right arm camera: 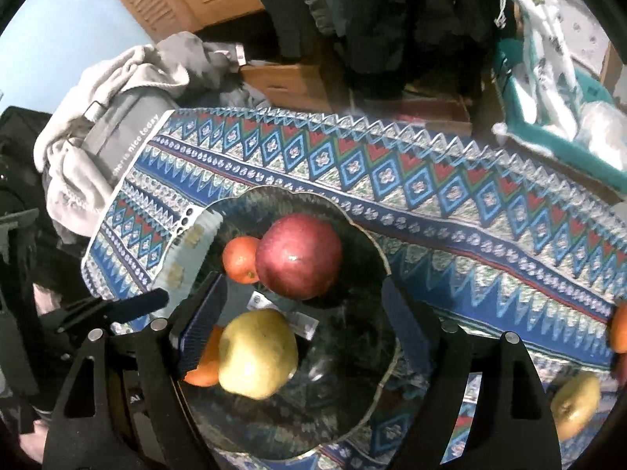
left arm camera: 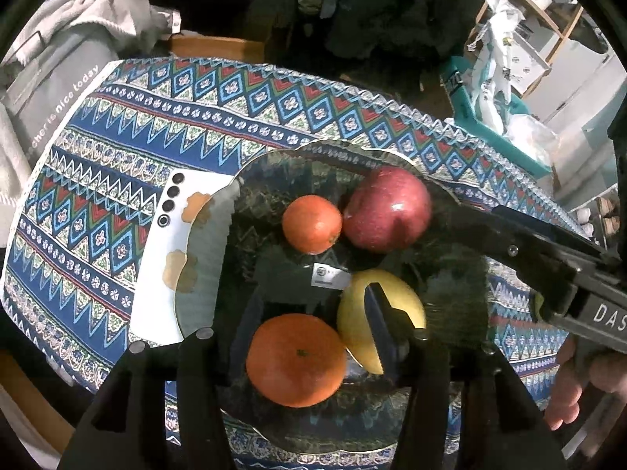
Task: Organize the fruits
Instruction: 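Open both tools and withdraw them from the glass bowl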
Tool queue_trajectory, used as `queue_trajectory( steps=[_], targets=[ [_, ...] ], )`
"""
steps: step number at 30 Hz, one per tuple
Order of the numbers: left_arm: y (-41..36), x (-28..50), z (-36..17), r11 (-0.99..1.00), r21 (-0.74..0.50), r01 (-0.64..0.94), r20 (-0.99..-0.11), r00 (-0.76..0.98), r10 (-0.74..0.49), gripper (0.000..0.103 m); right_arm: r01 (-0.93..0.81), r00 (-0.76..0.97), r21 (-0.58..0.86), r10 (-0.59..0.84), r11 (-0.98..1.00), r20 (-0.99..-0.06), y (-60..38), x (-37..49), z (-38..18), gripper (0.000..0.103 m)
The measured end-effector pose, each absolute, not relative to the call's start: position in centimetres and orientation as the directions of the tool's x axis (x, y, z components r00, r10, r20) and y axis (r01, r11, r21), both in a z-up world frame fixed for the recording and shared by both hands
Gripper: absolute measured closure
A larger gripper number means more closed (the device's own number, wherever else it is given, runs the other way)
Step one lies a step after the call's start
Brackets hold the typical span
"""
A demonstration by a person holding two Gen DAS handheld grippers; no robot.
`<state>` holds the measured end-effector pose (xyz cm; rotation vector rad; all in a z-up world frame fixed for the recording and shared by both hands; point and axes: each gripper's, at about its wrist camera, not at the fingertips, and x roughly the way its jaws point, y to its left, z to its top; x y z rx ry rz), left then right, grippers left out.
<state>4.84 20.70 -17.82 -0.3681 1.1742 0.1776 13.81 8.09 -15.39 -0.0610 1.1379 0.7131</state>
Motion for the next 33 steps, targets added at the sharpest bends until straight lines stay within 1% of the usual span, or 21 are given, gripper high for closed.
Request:
queue_trajectory(
  steps=[4, 8, 16, 20, 23, 26, 31, 33],
  targets=[
    [20.4, 4.6, -16.9, 0.928, -0.193, -0.319, -0.915, 0.400, -0.053, 0.046, -0.561, 0.268, 0.245, 0.453, 0.791, -0.850, 7.2, 13.2, -14.2, 0.021],
    [19.7, 4.4, -15.8, 0.932, -0.196, -0.306, -0.905, 0.422, -0.052, 0.040, -0.563, 0.302, 0.201, 0.425, 0.802, -0.853, 6.1, 12.8, -13.1, 0.021],
    [17.3, 4.2, -14.3, 0.950, -0.184, -0.251, -0.896, 0.440, -0.057, 0.033, -0.532, 0.349, 0.171, 0.399, 0.829, -0.848, 2.8, 11.9, -10.8, 0.020],
    [16.0, 4.1, -13.4, 0.957, -0.185, -0.223, -0.892, 0.447, -0.069, 0.033, -0.520, 0.376, 0.146, 0.379, 0.842, -0.845, 0.9, 11.3, -9.8, 0.020],
    [14.9, 3.9, -12.6, 0.962, -0.184, -0.203, -0.887, 0.456, -0.074, 0.028, -0.512, 0.392, 0.136, 0.371, 0.848, -0.842, -0.5, 10.8, -9.3, 0.020],
    [13.6, 3.6, -11.5, 0.971, -0.162, -0.173, -0.876, 0.478, -0.061, 0.027, -0.504, 0.408, 0.131, 0.369, 0.854, -0.835, -2.0, 10.1, -8.5, 0.020],
    [11.9, 3.2, -10.3, 0.977, -0.165, -0.135, -0.867, 0.492, -0.078, 0.027, -0.489, 0.429, 0.132, 0.369, 0.862, -0.824, -4.2, 9.2, -7.4, 0.020],
    [11.0, 3.0, -9.8, 0.983, -0.145, -0.115, -0.864, 0.499, -0.069, 0.024, -0.482, 0.438, 0.131, 0.367, 0.867, -0.820, -5.1, 8.8, -7.1, 0.019]
  ],
)
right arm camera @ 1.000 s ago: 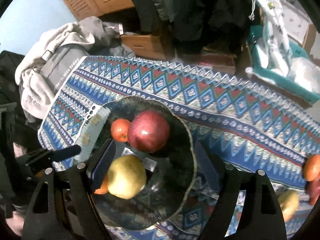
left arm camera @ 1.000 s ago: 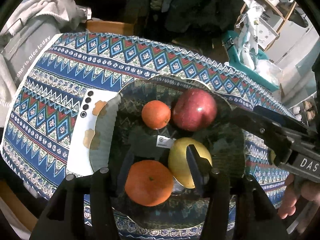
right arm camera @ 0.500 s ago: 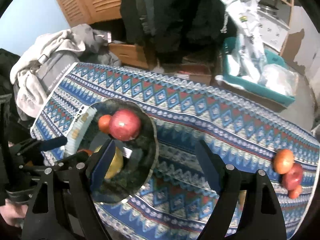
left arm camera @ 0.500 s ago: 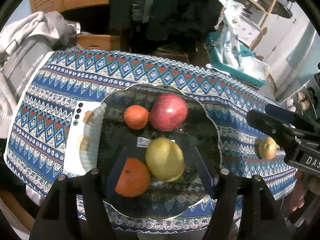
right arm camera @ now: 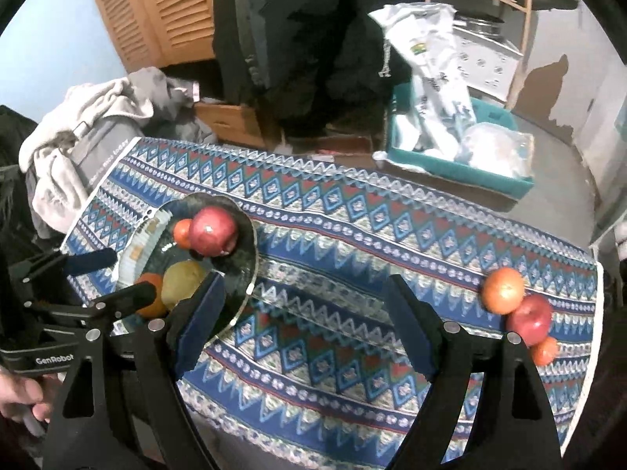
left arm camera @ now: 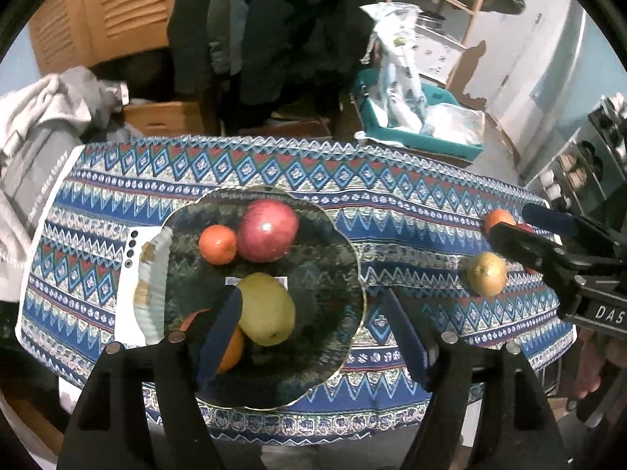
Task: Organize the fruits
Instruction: 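Open both tools and withdraw them from the glass bowl, then move the left tool onto the large green pear while the right tool approaches a small orange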
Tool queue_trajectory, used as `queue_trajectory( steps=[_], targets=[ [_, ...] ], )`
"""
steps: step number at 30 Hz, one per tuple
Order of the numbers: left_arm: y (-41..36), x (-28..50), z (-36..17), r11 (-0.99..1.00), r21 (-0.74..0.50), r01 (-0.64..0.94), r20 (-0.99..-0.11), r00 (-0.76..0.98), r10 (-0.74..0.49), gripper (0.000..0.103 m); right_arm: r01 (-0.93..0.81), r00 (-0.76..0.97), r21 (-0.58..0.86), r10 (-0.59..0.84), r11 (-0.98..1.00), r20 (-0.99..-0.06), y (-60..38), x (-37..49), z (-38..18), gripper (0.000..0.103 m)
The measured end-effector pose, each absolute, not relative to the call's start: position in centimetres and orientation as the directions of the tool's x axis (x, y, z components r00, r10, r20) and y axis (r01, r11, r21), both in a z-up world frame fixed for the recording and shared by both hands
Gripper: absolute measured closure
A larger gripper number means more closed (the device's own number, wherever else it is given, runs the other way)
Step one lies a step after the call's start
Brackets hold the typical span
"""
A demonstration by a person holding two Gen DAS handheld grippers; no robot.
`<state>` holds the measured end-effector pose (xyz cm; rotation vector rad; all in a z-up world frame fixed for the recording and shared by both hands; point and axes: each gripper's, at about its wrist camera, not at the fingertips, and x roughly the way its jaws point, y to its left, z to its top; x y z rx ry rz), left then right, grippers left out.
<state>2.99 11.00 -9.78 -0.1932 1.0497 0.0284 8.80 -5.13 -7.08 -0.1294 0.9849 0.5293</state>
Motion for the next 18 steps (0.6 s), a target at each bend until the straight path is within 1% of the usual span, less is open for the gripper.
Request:
queue_trajectory(
  steps=[4, 13, 16, 17, 18],
  targets=[
    [9.5, 2.6, -9.1, 0.989, -0.122, -0.079, -0.857, 0.510, -0.065, 0.023, -0.465, 0.449, 0.140, 0.370, 0.874, -0.813, -7.2, 7.9, -6.7, 0.017],
    [5.9, 2.3, -7.8, 0.995, -0.102, 0.000, -0.851, 0.518, -0.087, 0.023, -0.440, 0.459, 0.146, 0.362, 0.886, -0.811, -11.3, 6.4, -6.3, 0.017],
    [4.5, 2.2, -7.5, 0.995, -0.093, 0.031, -0.848, 0.521, -0.095, 0.020, -0.430, 0.461, 0.152, 0.361, 0.890, -0.811, -12.6, 5.9, -6.2, 0.017],
    [4.0, 2.1, -7.5, 0.995, -0.088, 0.040, -0.848, 0.521, -0.096, 0.017, -0.428, 0.464, 0.150, 0.359, 0.891, -0.810, -13.1, 5.7, -6.2, 0.016],
    [3.7, 2.1, -7.5, 0.995, -0.085, 0.049, -0.848, 0.521, -0.098, 0.017, -0.422, 0.469, 0.146, 0.353, 0.895, -0.809, -13.6, 5.6, -6.2, 0.016]
  ],
)
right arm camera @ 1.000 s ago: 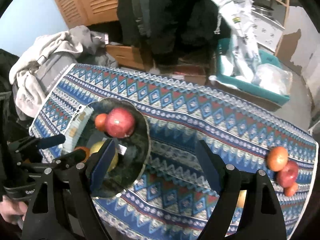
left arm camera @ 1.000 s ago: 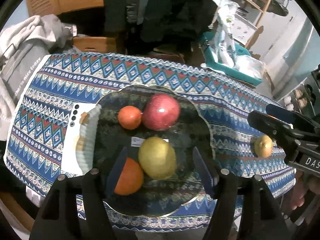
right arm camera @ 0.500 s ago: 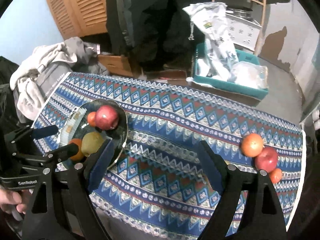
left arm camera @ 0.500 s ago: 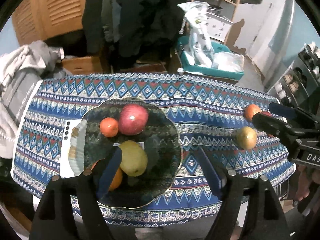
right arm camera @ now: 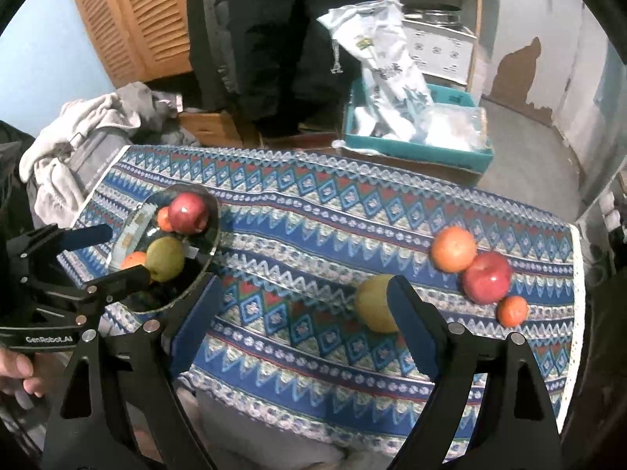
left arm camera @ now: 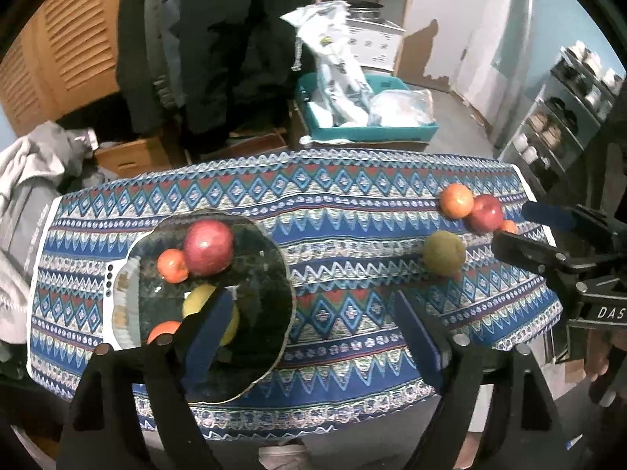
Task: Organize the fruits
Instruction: 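Move the left tool onto the large green pear while the right tool approaches a small orange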
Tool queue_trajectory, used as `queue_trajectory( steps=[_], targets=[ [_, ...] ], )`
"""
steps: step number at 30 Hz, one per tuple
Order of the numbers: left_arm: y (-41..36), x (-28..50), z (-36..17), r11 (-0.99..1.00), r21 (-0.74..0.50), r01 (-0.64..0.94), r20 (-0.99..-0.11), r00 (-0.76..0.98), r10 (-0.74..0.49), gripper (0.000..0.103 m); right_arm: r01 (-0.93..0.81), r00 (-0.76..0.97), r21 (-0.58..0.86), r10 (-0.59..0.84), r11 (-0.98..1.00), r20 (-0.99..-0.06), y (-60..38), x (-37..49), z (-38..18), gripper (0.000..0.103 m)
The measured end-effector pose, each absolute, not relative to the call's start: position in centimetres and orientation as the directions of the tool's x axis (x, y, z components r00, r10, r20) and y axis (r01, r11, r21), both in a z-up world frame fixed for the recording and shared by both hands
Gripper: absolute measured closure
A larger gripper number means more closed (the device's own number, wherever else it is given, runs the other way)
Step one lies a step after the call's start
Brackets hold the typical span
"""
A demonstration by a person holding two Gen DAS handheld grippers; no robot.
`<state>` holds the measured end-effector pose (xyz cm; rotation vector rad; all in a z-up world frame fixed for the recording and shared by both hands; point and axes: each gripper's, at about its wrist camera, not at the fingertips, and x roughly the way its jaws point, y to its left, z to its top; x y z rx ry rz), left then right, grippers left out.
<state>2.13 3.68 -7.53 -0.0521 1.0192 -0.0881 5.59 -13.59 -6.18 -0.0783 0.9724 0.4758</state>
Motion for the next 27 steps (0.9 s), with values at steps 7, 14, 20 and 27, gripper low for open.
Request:
queue_trajectory(
  steps=[7, 14, 20, 27],
  targets=[
    [1.0, 2.5, -8.5, 0.992, -0.069, 0.103, -0.864, 0.492, -0.111, 0.017, -0.357, 0.489, 0.150, 0.322, 0.922, -0.811, -17.6, 5.2, -6.5, 0.016],
    [-1.9, 2.8, -8.6, 0.985, -0.085, 0.149, -0.869, 0.473, -0.147, 0.017, -0.312, 0.511, 0.109, 0.264, 0.944, -0.818, -21.0, 4.9, -7.1, 0.016],
    [-4.5, 3.6, -8.8, 0.979, -0.088, 0.186, -0.870, 0.464, -0.166, 0.017, -0.259, 0.510, 0.105, 0.228, 0.960, -0.829, -23.9, 5.3, -8.2, 0.016],
    [-7.7, 4.5, -9.7, 0.968, -0.097, 0.232, -0.886, 0.423, -0.190, 0.017, -0.204, 0.511, 0.116, 0.207, 0.972, -0.835, -26.7, 5.7, -9.1, 0.016]
  ],
)
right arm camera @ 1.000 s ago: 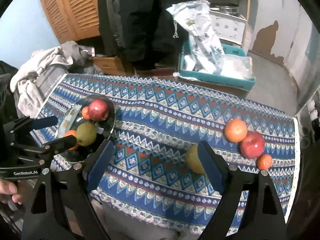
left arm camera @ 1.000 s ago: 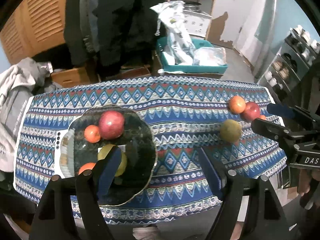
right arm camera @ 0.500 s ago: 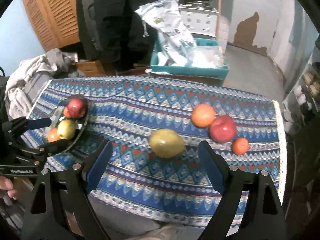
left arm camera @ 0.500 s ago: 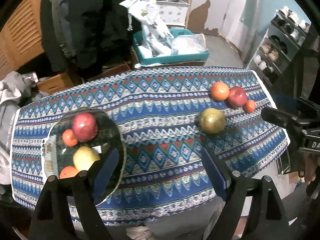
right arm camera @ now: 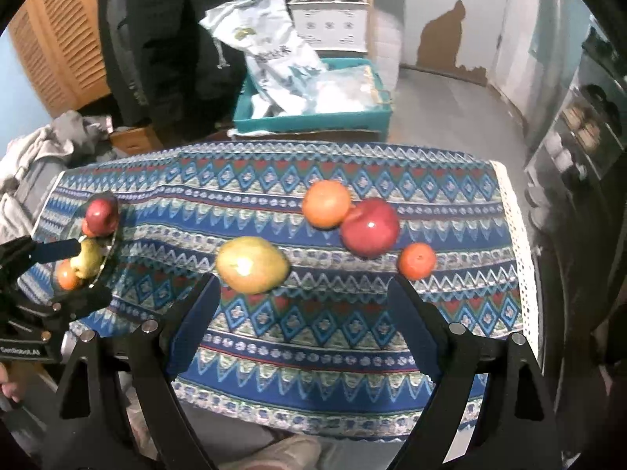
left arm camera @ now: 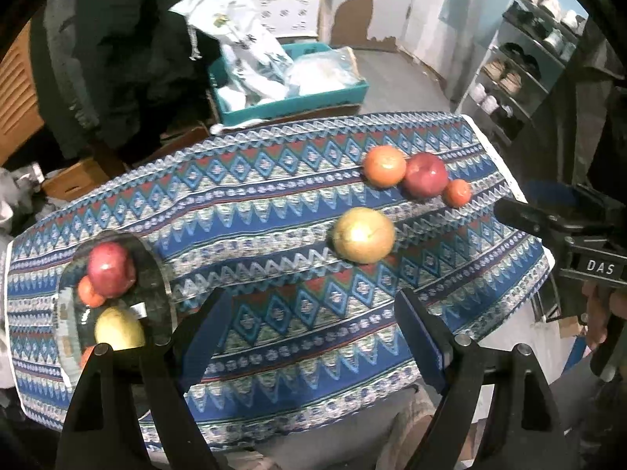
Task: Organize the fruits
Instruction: 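Move the left tool onto the large green pear while the right tool approaches a small orange, then close the left tool on the pear and lift it while the right tool closes on the orange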
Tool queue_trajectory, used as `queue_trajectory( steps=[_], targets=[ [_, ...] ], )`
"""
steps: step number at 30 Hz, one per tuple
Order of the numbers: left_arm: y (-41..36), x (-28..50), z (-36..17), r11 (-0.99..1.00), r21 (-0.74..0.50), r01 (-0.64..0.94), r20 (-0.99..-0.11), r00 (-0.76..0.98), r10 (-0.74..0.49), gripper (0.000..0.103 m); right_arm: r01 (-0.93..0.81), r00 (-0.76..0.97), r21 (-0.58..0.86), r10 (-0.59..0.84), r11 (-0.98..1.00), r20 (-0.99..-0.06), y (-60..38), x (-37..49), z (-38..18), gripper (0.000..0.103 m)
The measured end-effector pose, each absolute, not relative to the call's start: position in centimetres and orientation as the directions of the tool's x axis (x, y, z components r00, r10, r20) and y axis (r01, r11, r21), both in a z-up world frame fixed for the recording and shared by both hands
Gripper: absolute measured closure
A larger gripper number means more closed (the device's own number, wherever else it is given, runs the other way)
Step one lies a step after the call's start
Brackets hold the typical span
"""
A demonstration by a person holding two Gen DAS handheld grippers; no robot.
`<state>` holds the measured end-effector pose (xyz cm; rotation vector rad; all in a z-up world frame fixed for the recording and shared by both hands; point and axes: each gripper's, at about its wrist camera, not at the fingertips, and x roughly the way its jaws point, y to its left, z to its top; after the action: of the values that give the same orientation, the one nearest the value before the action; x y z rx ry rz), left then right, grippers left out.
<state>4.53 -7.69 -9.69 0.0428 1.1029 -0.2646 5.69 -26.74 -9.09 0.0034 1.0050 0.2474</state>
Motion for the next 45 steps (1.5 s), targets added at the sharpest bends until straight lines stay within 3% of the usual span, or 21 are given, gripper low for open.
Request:
queue_trajectory(
  steps=[22, 34, 45],
  targets=[
    [-13.9, 10.1, -13.8, 0.946, -0.016, 0.323, -0.907, 0.393, -0.149, 0.017, -0.119, 0.432, 0.118, 0.158, 0.986, -0.888, -33.6, 9.7, -11.9, 0.016],
    [-16.3, 13.3, -18.4, 0.944, -0.059, 0.324, -0.942, 0.294, -0.159, 0.017, -0.175, 0.309, 0.101, 0.152, 0.979, -0.939, -35.3, 14.8, -17.0, 0.016],
    [-17.4, 15.2, -22.0, 0.946, -0.073, 0.316, -0.961, 0.231, -0.151, 0.016, -0.099, 0.238, 0.146, 0.166, 0.984, -0.957, -38.1, 17.5, -22.6, 0.016]
  ],
)
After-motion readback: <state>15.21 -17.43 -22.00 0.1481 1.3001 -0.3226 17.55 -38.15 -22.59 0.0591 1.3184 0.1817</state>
